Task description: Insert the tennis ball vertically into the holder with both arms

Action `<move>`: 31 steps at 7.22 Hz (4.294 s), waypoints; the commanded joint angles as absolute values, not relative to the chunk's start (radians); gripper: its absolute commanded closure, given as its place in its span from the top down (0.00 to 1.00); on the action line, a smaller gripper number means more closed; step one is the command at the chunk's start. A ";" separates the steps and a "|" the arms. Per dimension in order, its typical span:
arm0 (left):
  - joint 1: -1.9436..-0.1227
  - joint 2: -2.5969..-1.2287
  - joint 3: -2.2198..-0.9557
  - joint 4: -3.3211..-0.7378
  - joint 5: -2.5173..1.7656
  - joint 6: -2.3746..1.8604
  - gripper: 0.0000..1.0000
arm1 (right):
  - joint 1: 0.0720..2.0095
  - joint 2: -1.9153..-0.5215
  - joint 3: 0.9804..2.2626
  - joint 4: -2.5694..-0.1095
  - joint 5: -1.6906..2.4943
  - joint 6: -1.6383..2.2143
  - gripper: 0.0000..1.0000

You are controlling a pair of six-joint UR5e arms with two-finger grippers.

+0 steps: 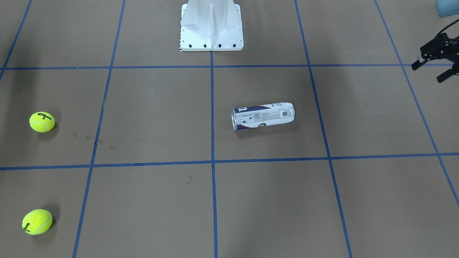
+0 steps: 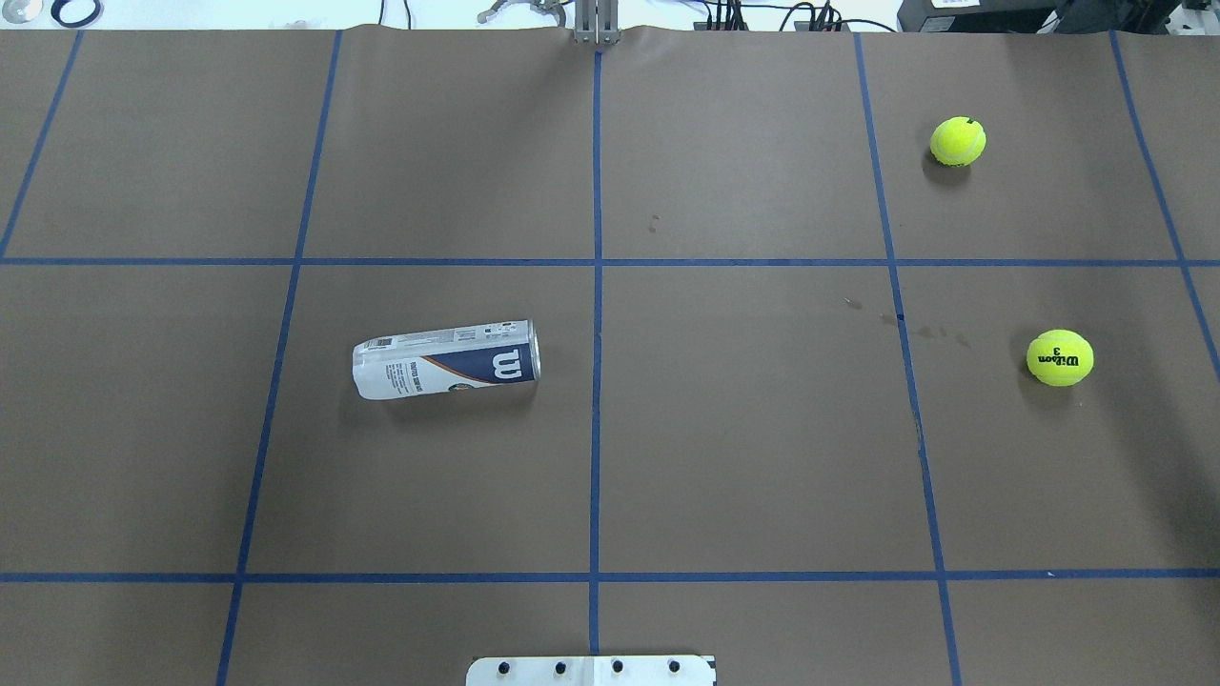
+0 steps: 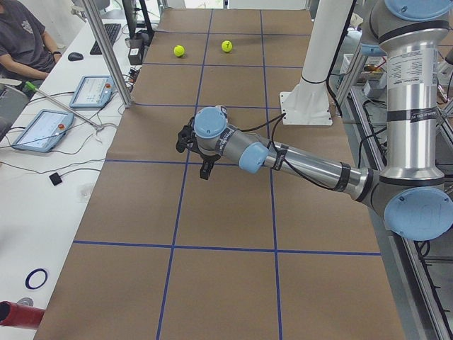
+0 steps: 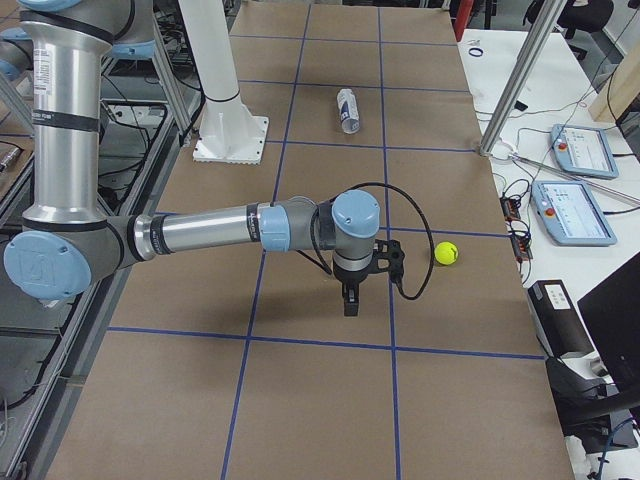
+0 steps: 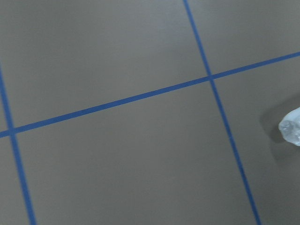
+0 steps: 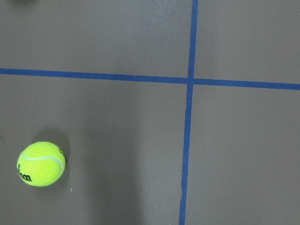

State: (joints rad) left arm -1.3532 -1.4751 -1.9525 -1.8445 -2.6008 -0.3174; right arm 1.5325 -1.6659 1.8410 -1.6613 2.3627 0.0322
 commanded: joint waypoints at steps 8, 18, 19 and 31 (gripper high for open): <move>-1.155 -1.712 -1.872 -2.166 -2.592 -0.690 1.00 | 1.514 -1.666 1.844 -1.664 2.367 0.032 0.99; -0.795 -2.060 -1.728 -2.169 -2.280 -0.157 0.99 | 1.506 -1.664 1.851 -1.660 2.370 0.032 0.99; -0.734 -2.084 -1.709 -2.169 -2.173 -0.091 0.99 | 1.506 -1.664 1.855 -1.660 2.370 0.032 0.99; -0.563 -2.233 -1.542 -1.925 -1.960 0.138 0.99 | 1.506 -1.678 1.865 -1.663 2.430 0.032 0.99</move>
State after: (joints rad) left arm -0.5691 -2.2321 -1.5536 -1.9297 -1.9724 0.1289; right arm 1.5064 -1.6767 1.8653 -1.6617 2.4282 0.0322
